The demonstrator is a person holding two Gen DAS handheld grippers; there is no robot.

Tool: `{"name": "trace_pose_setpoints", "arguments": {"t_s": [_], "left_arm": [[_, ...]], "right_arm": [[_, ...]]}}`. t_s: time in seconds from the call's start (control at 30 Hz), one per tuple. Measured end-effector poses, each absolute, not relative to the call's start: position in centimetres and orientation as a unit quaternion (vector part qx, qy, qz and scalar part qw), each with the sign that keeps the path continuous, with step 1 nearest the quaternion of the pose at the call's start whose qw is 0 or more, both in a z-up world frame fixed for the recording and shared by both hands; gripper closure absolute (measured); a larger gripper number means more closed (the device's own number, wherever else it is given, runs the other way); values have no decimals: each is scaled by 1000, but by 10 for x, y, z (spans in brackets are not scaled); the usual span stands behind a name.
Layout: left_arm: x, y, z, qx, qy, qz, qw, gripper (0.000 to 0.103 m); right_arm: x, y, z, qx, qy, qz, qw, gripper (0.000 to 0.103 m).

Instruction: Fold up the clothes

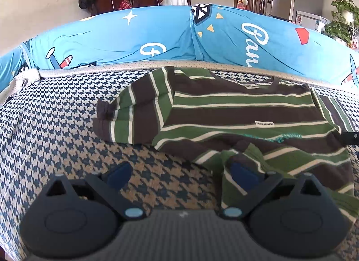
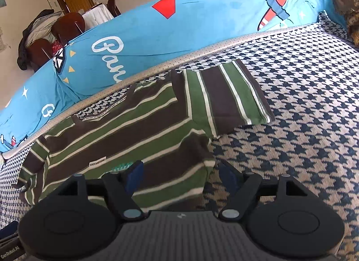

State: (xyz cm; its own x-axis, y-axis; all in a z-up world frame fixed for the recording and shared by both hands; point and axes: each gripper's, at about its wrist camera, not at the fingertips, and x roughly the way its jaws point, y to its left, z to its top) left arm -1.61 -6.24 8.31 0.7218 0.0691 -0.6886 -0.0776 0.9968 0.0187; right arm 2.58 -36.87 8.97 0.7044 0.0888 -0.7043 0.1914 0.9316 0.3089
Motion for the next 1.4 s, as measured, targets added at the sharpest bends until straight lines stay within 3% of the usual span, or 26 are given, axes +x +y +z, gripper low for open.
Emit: {"name": "trace_pose_setpoints", "arguments": {"t_s": [0.8, 1.4], "left_arm": [[-73, -41, 65, -13, 399, 64, 915, 1], [-68, -15, 56, -66, 410, 88, 906, 0]], "right_arm": [[-71, -348, 78, 211, 357, 17, 910, 28], [-71, -265, 84, 62, 297, 128, 944, 28]]}}
